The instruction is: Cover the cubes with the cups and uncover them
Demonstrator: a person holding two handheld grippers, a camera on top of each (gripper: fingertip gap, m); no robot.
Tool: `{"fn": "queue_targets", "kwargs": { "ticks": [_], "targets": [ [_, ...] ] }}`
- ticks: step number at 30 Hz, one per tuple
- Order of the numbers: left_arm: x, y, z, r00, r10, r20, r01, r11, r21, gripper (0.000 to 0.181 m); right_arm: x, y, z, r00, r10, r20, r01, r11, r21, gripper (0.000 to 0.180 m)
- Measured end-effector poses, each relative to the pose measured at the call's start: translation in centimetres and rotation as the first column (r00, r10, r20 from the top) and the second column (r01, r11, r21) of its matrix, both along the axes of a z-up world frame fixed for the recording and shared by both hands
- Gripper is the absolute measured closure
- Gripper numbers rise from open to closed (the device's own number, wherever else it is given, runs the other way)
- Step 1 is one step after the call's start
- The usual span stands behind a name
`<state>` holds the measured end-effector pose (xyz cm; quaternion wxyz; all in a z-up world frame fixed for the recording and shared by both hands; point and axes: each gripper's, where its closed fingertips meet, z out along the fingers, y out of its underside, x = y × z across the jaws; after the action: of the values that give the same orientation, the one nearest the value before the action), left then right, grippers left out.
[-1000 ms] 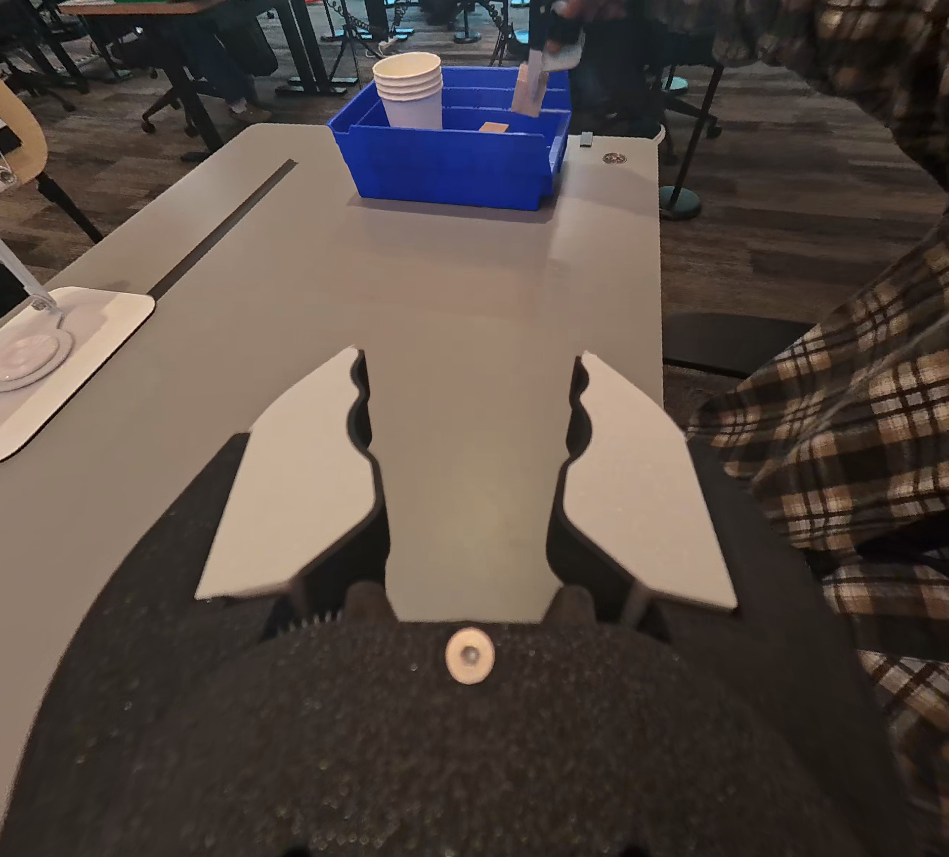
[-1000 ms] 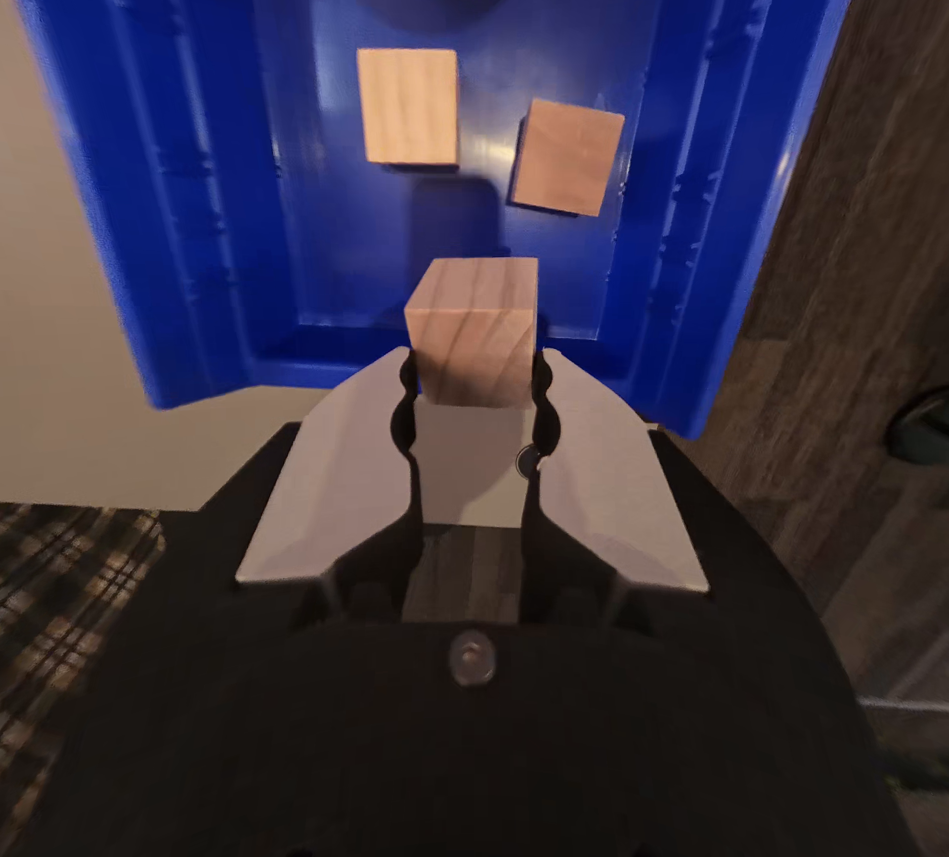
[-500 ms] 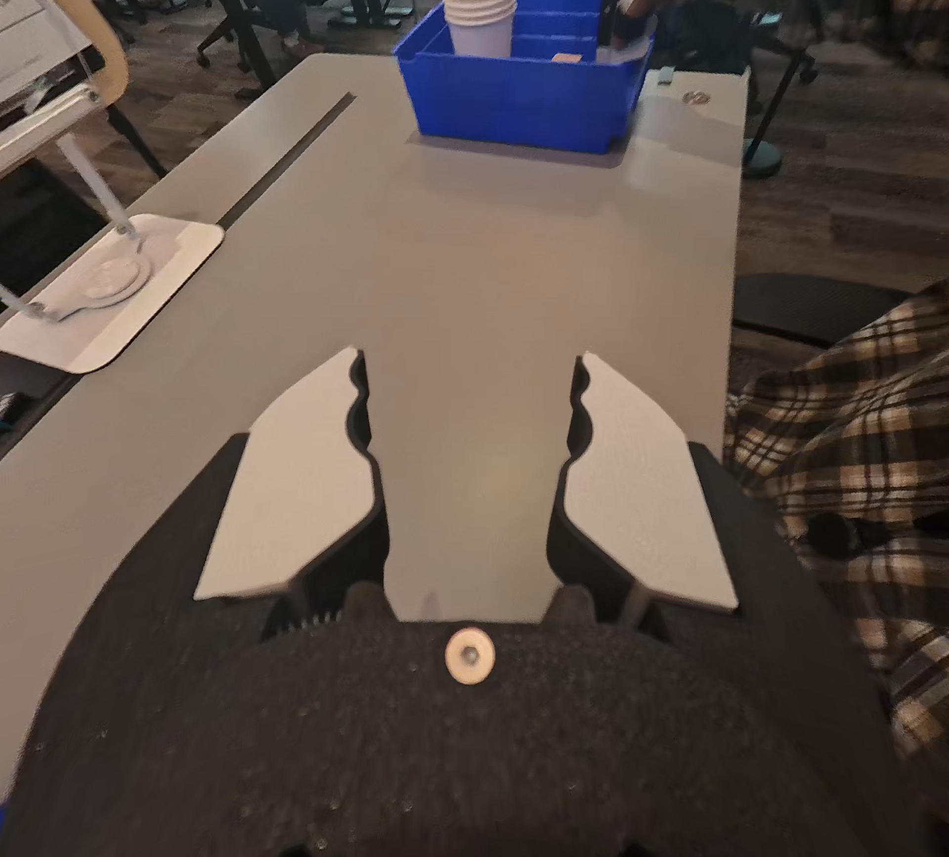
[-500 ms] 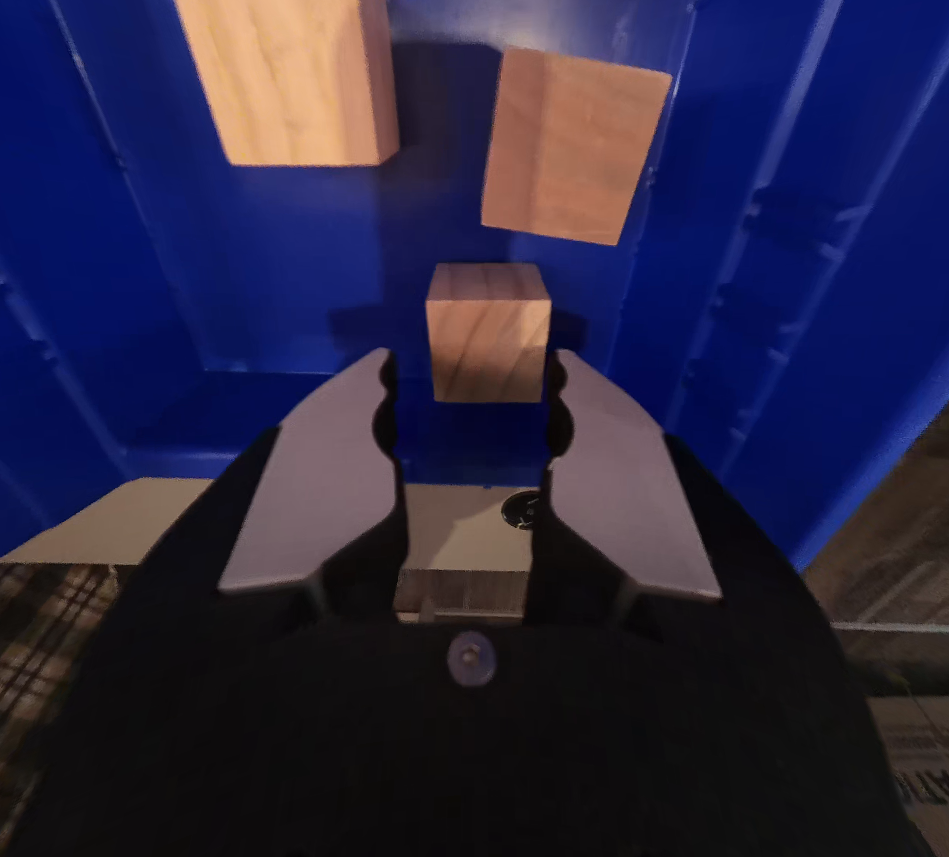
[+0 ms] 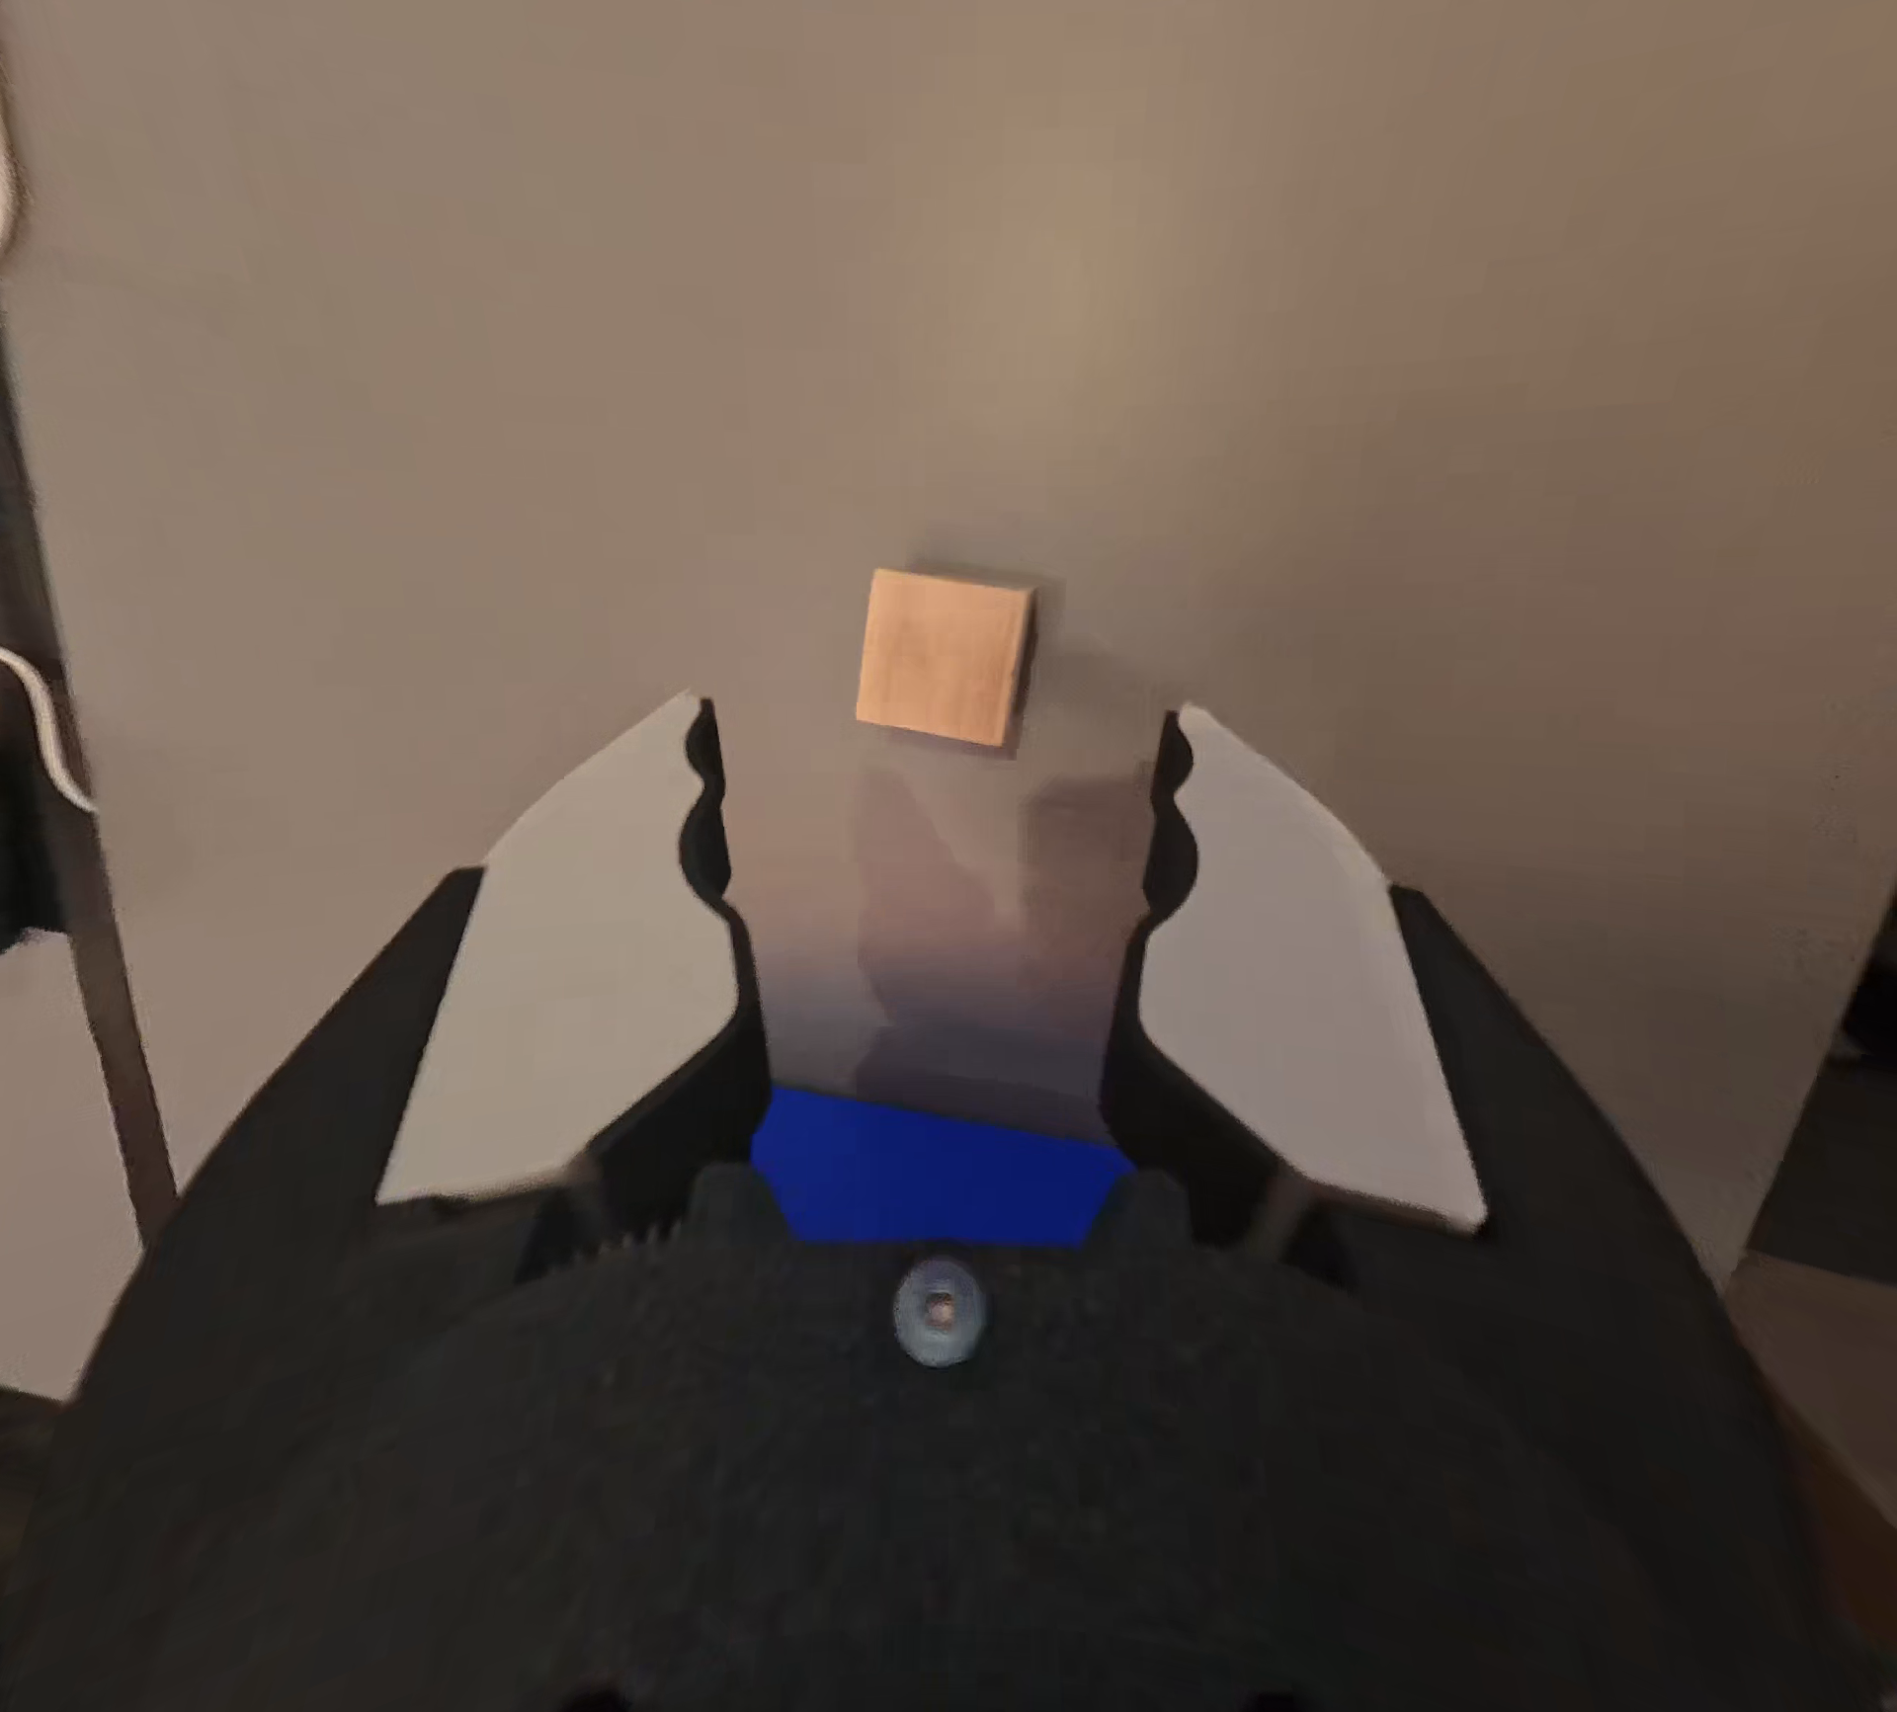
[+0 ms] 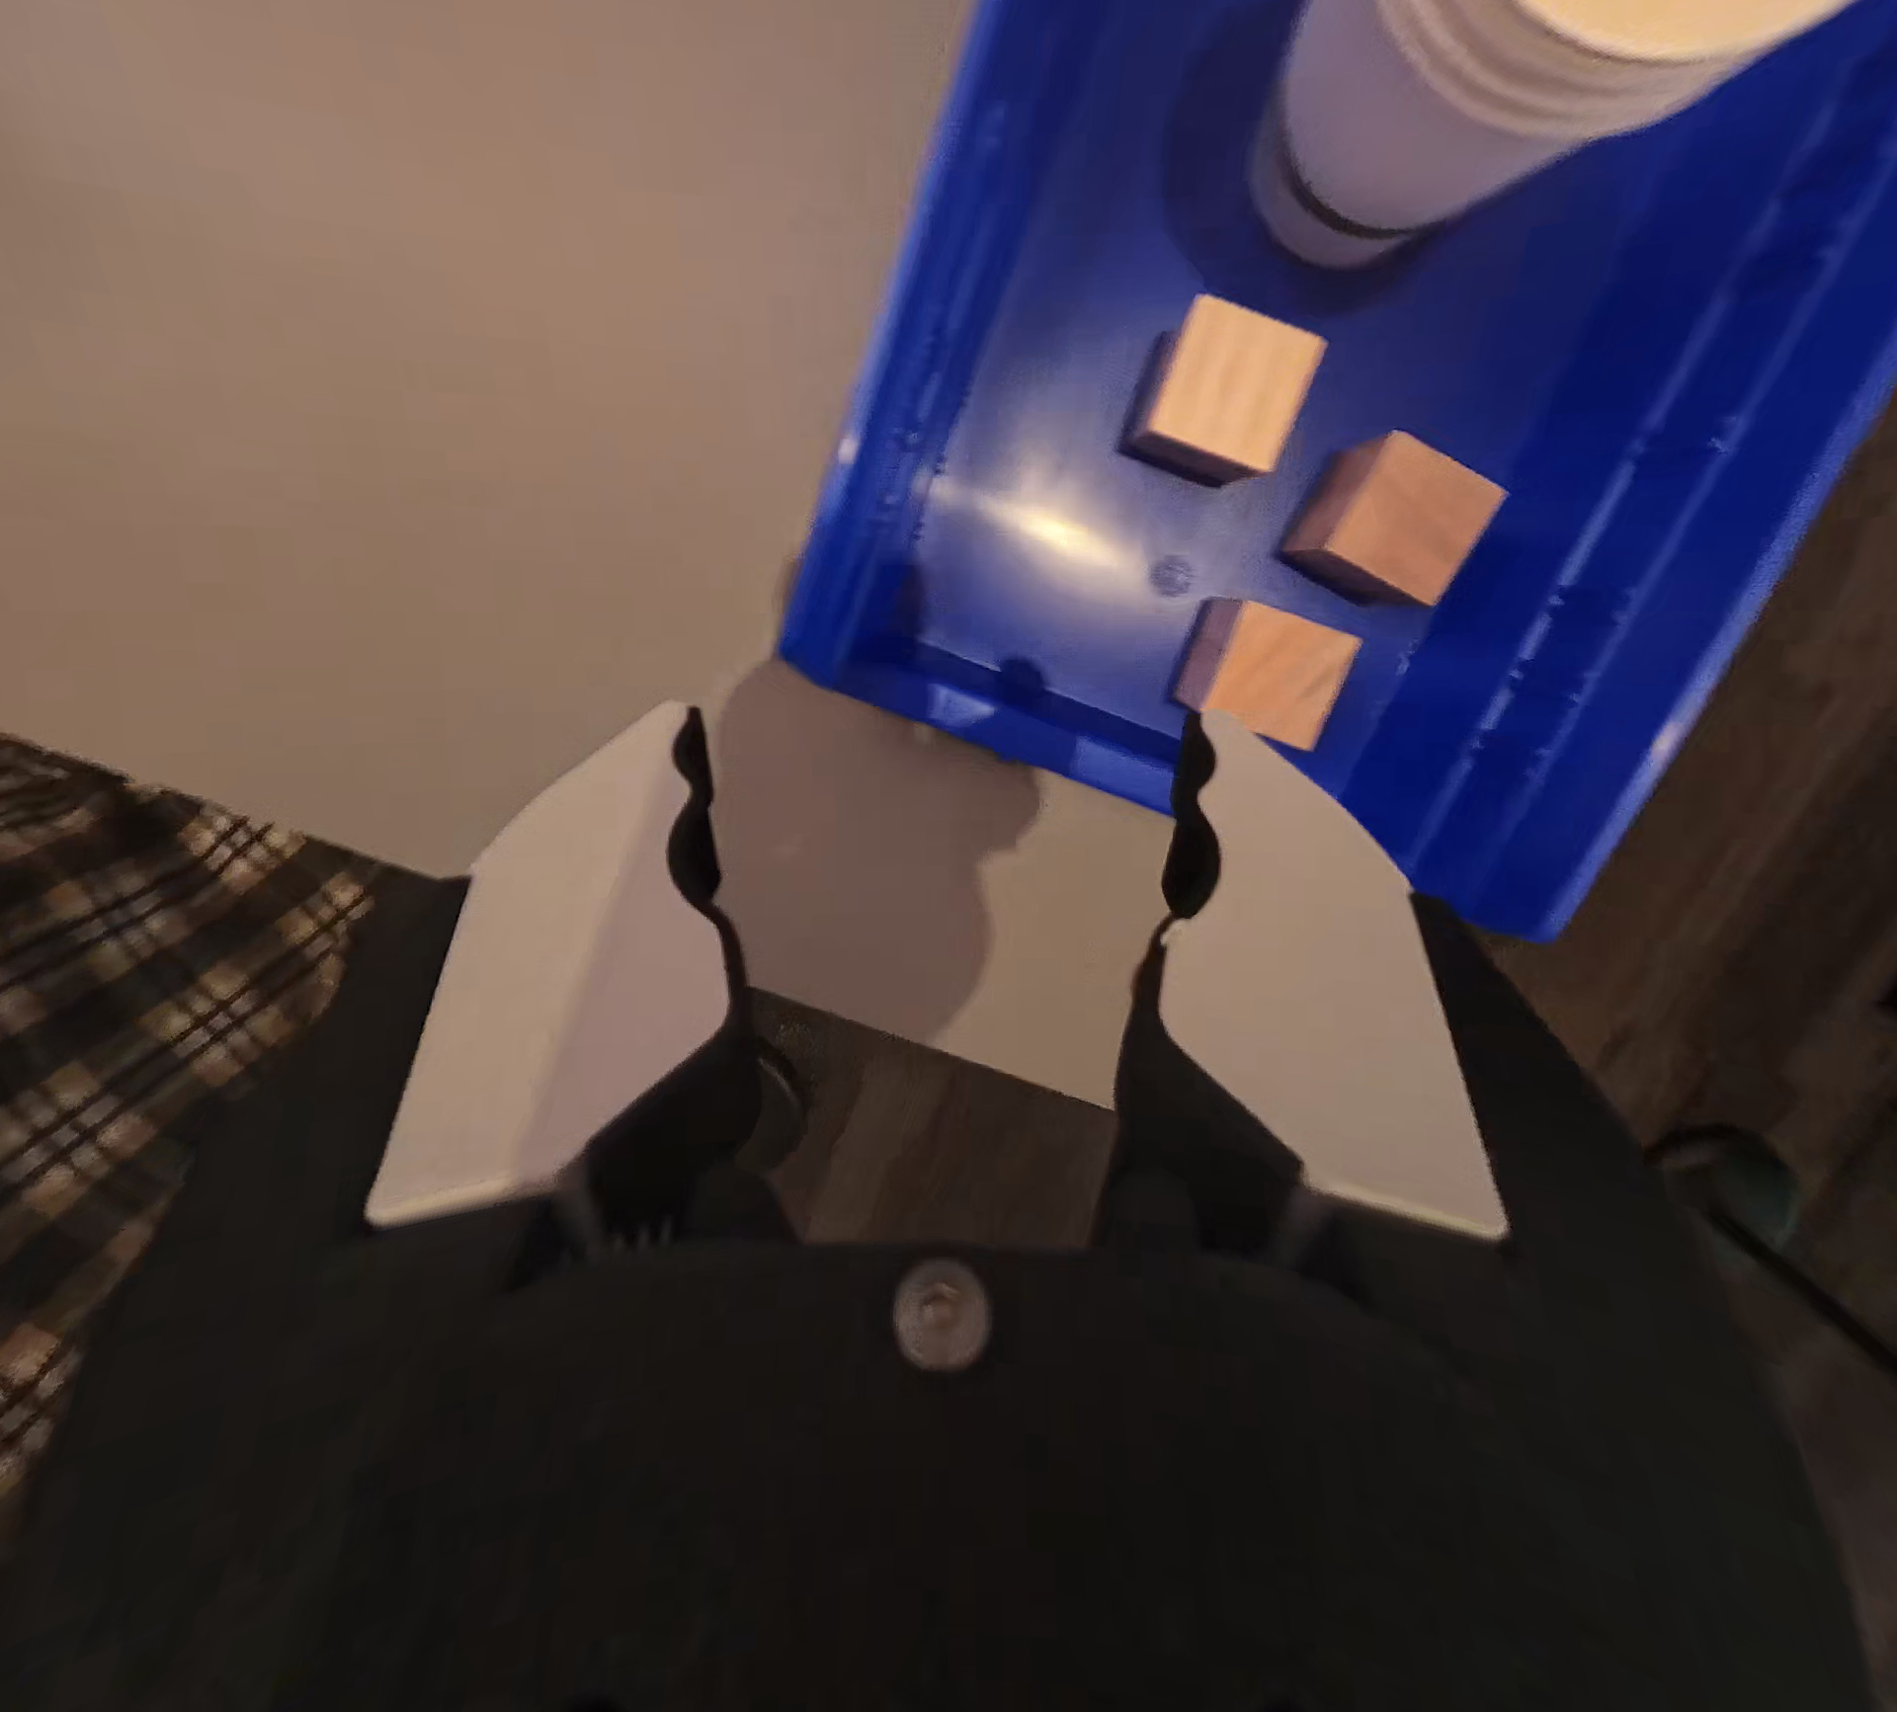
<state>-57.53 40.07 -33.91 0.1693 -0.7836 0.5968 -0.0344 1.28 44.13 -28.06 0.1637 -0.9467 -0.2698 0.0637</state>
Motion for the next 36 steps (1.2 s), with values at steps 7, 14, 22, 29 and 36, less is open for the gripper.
{"fn": "queue_targets", "kwargs": {
  "ticks": [7,14,22,29,36],
  "targets": [
    [-1.4,0.7,-6.0,0.994,-0.025,-0.106,0.011,0.991,-0.134,0.099,-4.2,-4.5,-0.8,0.985,0.168,0.035,-0.167,0.985,-0.029,0.095],
    [0.0,1.0,-7.7,0.999,0.010,-0.044,-0.017,0.985,-0.171,0.136,-7.6,-5.2,-1.4,0.968,0.250,-0.024,-0.250,0.968,0.002,0.098],
    [6.5,2.5,-0.4,0.939,0.116,0.323,-0.103,0.993,-0.056,0.137,-16.3,-4.5,-0.7,0.834,0.509,-0.214,-0.446,0.849,0.283,0.100],
    [16.6,0.5,10.3,0.506,0.078,0.859,-0.104,0.994,-0.028,0.136,-27.3,-4.3,3.7,0.471,0.709,-0.525,-0.343,0.695,0.632,0.101],
    [20.4,-2.2,13.8,0.241,0.017,0.970,-0.040,0.999,-0.008,0.136,-33.4,-5.4,6.0,0.180,0.738,-0.650,-0.304,0.670,0.677,0.107]
  ]
}}
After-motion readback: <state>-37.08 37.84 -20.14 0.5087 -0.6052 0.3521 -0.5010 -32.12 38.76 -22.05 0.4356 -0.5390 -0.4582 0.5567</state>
